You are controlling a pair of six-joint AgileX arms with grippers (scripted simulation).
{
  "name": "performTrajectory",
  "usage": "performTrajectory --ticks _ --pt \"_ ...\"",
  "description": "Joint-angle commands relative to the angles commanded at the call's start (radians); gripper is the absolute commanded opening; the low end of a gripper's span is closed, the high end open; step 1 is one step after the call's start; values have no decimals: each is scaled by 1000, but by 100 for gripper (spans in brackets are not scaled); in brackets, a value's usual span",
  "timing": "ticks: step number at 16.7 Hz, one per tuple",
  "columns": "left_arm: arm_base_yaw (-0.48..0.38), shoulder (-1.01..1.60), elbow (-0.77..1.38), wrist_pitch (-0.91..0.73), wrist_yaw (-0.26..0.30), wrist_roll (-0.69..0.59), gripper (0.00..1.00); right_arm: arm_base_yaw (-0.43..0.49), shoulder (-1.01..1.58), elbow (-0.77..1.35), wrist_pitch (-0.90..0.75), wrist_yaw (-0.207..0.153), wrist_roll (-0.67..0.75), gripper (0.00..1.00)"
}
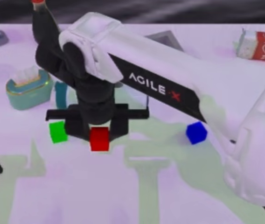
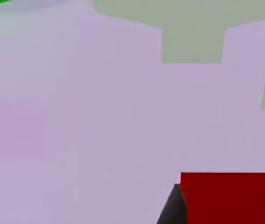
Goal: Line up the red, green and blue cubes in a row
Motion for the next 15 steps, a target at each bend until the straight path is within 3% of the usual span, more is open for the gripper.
performTrajectory --ticks 4,11,15 --pt "0 0 0 0 0 0 100 -2 -5 -19 20 -2 0 0" --pt "0 0 0 0 0 0 100 2 4 -245 252 -1 3 0" --pt "0 0 0 0 0 0 100 3 6 -266 272 0 3 0"
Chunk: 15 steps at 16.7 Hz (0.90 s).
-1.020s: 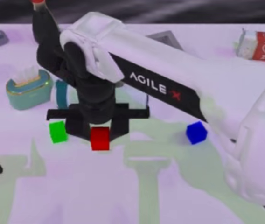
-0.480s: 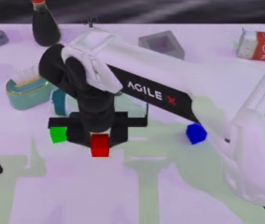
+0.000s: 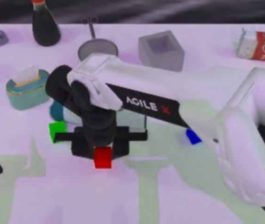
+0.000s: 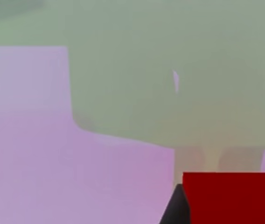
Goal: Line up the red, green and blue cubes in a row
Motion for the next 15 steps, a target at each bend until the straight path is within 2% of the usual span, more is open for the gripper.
performTrajectory --ticks 1,14,15 --pt "0 0 0 0 0 0 100 0 0 0 0 0 0 0" --pt "0 0 0 0 0 0 100 0 0 0 0 0 0 98" --pt "0 0 0 0 0 0 100 0 0 0 0 0 0 100"
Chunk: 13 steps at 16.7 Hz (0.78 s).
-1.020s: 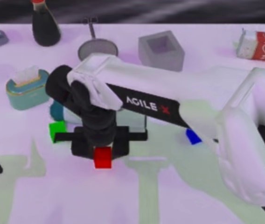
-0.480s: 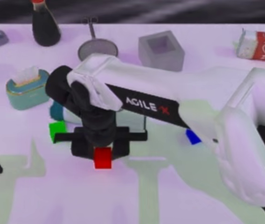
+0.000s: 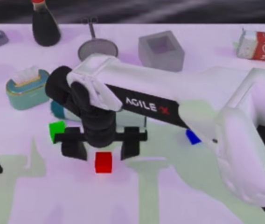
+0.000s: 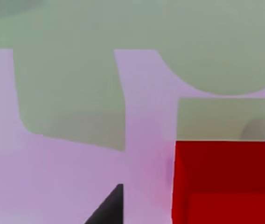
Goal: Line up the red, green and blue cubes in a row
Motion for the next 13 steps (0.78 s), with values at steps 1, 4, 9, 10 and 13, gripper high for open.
performTrajectory --ticks 1,4,9,10,13 --pt "0 0 0 0 0 0 100 0 0 0 0 0 0 100" --pt "0 0 0 0 0 0 100 0 0 0 0 0 0 100" --pt "0 0 0 0 0 0 100 -2 0 3 -4 0 0 100" --pt "0 0 0 0 0 0 100 0 0 17 -17 0 0 100" --pt "0 0 0 0 0 0 100 4 -5 108 -115 0 3 100"
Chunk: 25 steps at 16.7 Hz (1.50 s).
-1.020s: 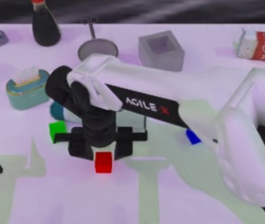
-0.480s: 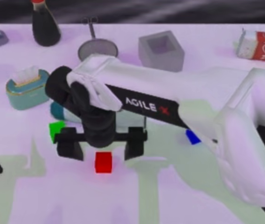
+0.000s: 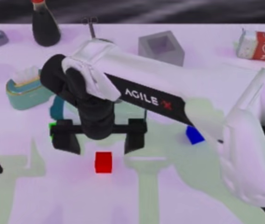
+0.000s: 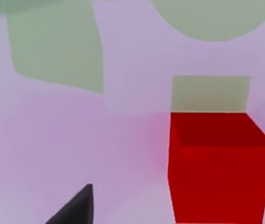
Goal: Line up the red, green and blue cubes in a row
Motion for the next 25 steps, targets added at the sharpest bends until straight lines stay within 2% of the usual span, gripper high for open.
performTrajectory --ticks 5,10,13,16,20,25 --pt "0 0 0 0 0 0 100 7 -15 130 -144 0 -1 100" --pt "-2 7 7 -5 0 5 100 -3 -22 121 -137 3 -6 100" --pt "-15 74 72 -47 3 50 100 -38 -110 43 -87 30 -52 100" --pt "-38 213 198 -128 3 135 100 -107 -294 -113 7 71 -133 100" --pt "-77 507 422 -279 2 289 100 -240 -672 -429 185 121 -277 100" --pt "-134 1008 744 -511 2 517 100 -445 -1268 -973 457 147 -489 100"
